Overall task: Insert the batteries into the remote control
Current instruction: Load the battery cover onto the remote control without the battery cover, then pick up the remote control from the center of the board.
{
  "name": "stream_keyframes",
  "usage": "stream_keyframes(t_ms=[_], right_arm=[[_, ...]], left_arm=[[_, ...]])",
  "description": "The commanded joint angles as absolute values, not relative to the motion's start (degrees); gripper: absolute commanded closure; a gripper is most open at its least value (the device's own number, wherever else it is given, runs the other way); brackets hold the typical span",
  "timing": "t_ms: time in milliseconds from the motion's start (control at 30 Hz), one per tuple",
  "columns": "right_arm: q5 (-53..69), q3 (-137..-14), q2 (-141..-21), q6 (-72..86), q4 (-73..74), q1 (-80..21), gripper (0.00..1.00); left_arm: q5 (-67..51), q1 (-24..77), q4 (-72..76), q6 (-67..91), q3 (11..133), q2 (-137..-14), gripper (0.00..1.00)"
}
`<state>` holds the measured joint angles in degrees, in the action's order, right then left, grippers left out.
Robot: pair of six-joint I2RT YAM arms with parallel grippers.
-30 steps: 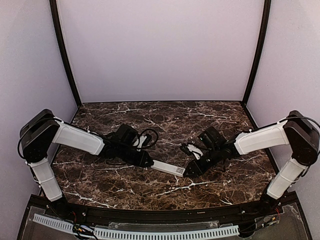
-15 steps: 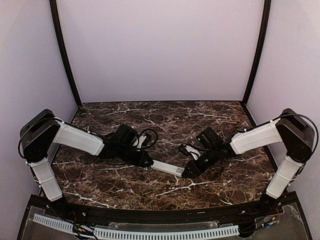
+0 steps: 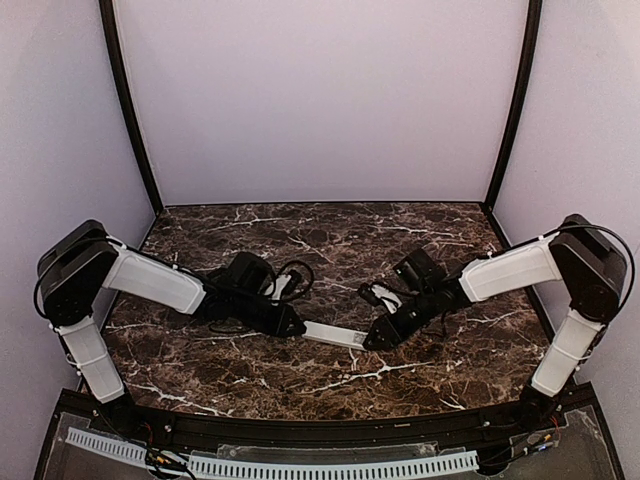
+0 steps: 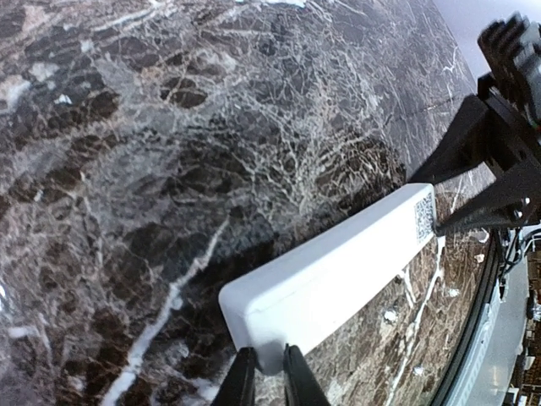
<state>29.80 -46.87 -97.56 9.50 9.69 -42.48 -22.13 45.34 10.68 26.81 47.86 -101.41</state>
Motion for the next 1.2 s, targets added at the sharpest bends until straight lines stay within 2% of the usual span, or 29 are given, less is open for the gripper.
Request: stream_keyframes(t_ms=[0, 133, 233, 333, 467, 700, 867, 1167], right_arm=[[27.2, -48.4, -98.0, 7.7, 6.3, -40.0, 0.62], [27.7, -49.3, -97.8, 7.2, 6.3, -39.5, 0.59], [27.7, -49.1, -95.5, 7.0, 6.3, -38.4, 0.52], [27.8, -48.3, -91.4, 6.7, 6.1, -36.8, 0.45], [26.4, -46.5, -84.5, 6.1, 5.5, -34.9, 0.37], [23.8, -42.1, -73.6, 6.5, 2.9, -32.6, 0.21], [23.3, -40.3, -70.9, 6.6, 3.0, -31.3, 0.19], [23.6, -36.3, -66.3, 8.2, 2.5, -29.2, 0.20]], left_arm=[[-26.3, 47.1, 8.1, 26.1, 46.5, -99.1, 0.84], [-24.0, 45.4, 6.7, 24.3, 46.5, -96.0, 0.57], [-23.3, 43.3, 6.1, 20.9, 47.0, -92.8, 0.46], [-21.0, 42.6, 3.5, 14.3, 50.1, -91.5, 0.30], [-24.3, 42.7, -7.0, -1.5, 57.2, -94.7, 0.23], [-25.6, 46.0, -14.4, -27.2, 63.6, -98.6, 0.23], [-23.1, 49.5, -29.1, -39.7, 74.6, -107.6, 0.29], [-17.7, 55.2, -32.6, -43.8, 85.3, -116.5, 0.39]])
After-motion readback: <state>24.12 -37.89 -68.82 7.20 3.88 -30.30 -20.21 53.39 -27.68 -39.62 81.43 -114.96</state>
